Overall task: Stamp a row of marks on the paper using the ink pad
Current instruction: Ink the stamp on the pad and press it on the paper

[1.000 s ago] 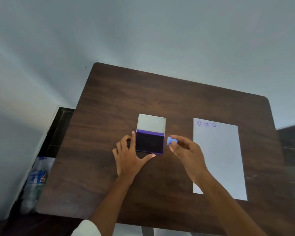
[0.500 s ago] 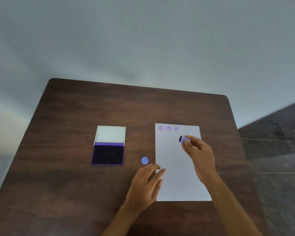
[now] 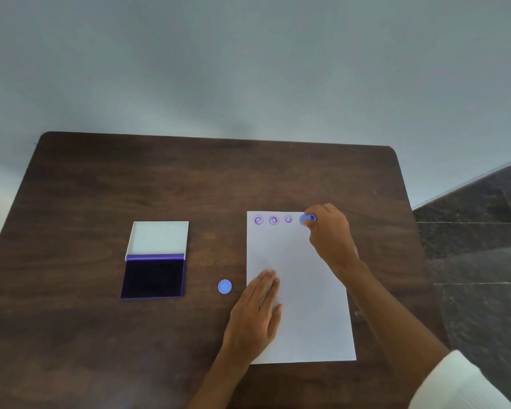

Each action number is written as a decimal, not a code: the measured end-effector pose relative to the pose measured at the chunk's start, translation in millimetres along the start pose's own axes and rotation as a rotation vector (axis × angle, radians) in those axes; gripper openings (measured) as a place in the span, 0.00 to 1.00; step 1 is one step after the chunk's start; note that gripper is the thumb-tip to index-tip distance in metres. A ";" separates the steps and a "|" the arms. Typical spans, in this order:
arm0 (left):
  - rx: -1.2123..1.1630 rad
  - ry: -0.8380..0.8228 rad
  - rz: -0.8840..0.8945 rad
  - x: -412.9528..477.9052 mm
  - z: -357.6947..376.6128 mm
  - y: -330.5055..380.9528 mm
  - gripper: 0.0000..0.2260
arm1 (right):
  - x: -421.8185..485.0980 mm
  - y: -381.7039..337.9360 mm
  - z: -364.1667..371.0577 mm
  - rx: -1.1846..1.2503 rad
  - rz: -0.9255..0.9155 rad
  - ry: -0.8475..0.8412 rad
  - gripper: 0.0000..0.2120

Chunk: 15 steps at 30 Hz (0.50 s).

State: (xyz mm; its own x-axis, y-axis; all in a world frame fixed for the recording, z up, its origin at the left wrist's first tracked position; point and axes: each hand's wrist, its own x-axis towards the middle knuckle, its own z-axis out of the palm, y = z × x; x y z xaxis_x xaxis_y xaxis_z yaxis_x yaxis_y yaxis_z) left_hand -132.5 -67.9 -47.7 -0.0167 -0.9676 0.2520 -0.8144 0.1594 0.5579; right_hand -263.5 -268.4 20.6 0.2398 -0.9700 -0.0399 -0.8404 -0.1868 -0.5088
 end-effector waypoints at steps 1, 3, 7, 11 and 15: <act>-0.003 -0.008 0.000 -0.7 0.9 -0.6 0.18 | 1.2 2.5 1.0 -0.023 -0.021 -0.001 0.04; -0.002 -0.022 0.003 -1.9 4.5 -2.2 0.19 | 4.2 7.1 3.2 -0.054 -0.045 -0.009 0.05; 0.006 -0.034 0.002 -3.9 9.2 -5.2 0.20 | 8.7 12.3 6.3 -0.104 -0.092 -0.038 0.08; 0.015 -0.037 -0.002 -4.6 8.9 -5.7 0.21 | 12.5 10.7 6.0 -0.145 -0.129 -0.082 0.07; 0.025 -0.031 0.008 -3.7 7.4 -5.2 0.20 | 16.3 8.1 6.3 -0.151 -0.167 -0.103 0.07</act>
State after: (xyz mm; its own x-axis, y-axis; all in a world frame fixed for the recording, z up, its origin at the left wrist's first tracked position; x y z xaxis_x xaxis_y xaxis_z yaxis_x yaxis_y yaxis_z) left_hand -132.5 -66.6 -57.4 -0.0406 -0.9720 0.2315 -0.8283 0.1623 0.5363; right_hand -263.3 -284.7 10.4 0.4231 -0.9042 -0.0580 -0.8462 -0.3715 -0.3820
